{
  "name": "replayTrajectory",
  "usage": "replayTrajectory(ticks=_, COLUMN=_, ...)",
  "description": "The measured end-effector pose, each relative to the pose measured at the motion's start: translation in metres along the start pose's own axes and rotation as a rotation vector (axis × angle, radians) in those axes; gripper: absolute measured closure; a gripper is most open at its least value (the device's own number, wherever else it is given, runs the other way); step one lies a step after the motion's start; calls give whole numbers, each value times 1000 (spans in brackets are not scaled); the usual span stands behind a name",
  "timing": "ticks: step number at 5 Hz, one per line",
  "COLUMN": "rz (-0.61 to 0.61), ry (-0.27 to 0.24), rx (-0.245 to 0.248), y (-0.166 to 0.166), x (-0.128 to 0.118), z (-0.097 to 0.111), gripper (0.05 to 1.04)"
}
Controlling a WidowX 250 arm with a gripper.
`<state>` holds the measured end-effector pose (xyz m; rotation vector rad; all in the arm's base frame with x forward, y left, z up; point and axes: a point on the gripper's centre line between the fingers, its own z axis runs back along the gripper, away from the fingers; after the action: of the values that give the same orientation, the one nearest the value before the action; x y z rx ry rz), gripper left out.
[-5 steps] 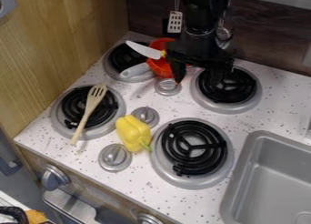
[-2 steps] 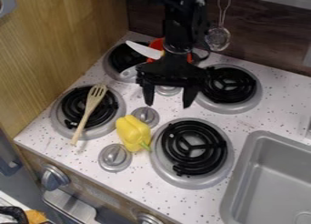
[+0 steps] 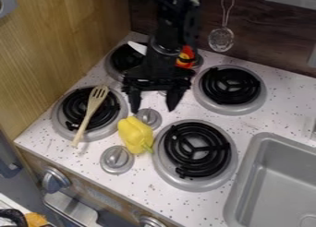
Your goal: Take the yellow pepper and put it inside the orange bowl.
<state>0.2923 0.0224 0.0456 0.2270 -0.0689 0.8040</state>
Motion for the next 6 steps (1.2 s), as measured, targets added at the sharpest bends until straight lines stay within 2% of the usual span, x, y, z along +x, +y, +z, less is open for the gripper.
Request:
replayTrajectory(ticks=1, rz=124, ry=74, rx=57, y=5, x=5, z=-11, gripper=84)
replayTrajectory(ticks=2, rz=258, ry=94, rx=15, y=12, x=16, z=-17, gripper=84)
replayTrajectory(ticks=3, rz=306, ry=122, rx=-6, y=17, x=13, z=-35, gripper=84)
replayTrajectory(ticks=4, rz=303, ry=135, rx=-20, y=19, x=10, z=-46, gripper=84)
replayTrajectory(ticks=5, rz=299, ry=161, rx=3, y=18, x=8, z=-54, gripper=84)
replayTrajectory(ticks=6, rz=304, ry=157, rx=-14, y=15, x=9, z=-60, gripper=84)
